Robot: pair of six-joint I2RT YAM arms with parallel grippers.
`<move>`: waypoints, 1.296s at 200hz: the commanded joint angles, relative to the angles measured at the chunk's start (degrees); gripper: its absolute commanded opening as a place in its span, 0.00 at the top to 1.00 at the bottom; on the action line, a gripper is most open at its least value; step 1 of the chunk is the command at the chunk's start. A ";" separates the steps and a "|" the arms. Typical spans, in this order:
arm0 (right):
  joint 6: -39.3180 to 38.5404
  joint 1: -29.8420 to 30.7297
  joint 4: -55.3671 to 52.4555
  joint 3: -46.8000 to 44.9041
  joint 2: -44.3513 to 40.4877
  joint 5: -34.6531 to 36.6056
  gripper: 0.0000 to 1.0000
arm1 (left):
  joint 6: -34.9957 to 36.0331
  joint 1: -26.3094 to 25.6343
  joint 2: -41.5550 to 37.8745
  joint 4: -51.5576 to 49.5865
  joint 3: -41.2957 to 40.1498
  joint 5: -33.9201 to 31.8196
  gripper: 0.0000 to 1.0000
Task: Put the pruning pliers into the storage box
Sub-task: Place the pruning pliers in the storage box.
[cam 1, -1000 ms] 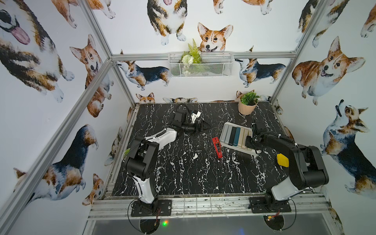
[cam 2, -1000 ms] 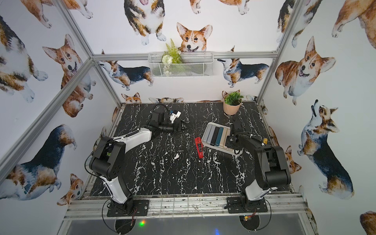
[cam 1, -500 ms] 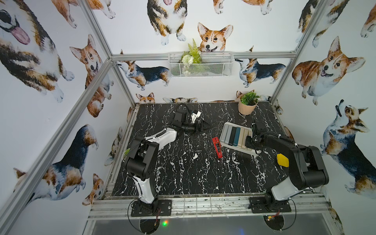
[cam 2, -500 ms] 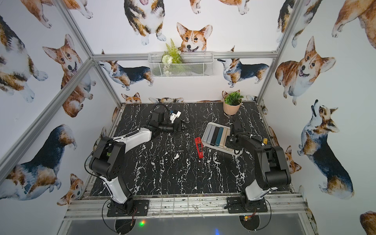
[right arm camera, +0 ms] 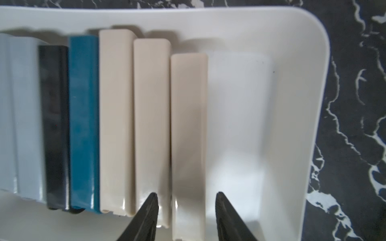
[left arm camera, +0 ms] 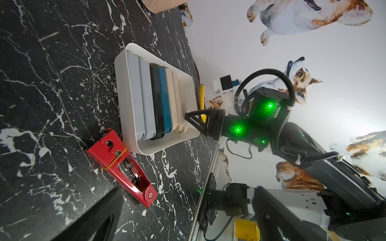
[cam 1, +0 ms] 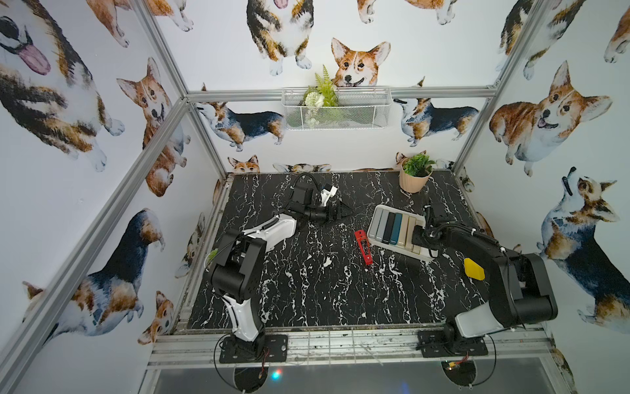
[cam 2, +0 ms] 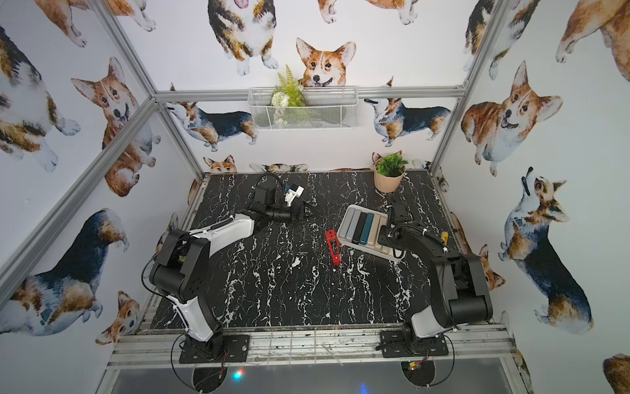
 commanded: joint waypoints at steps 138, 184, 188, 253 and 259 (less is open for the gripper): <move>-0.61 -4.33 0.09 -0.25 4.27 -0.89 1.00 | 0.75 -0.50 -0.38 -0.66 0.53 0.74 0.00; -0.52 -4.41 0.85 0.70 5.70 -3.44 1.00 | 0.85 -0.53 -0.39 -0.92 0.72 0.87 0.00; -0.60 -4.44 0.90 0.76 5.83 -3.71 1.00 | 0.85 -0.55 -0.44 -0.90 0.75 0.87 0.00; -0.30 -4.44 2.09 0.82 6.64 -6.40 1.00 | 0.94 -0.53 -0.61 -0.98 0.73 0.87 0.00; -0.43 -4.38 1.84 0.80 6.35 -5.99 1.00 | 0.99 -0.49 -0.62 -1.11 0.75 0.83 0.00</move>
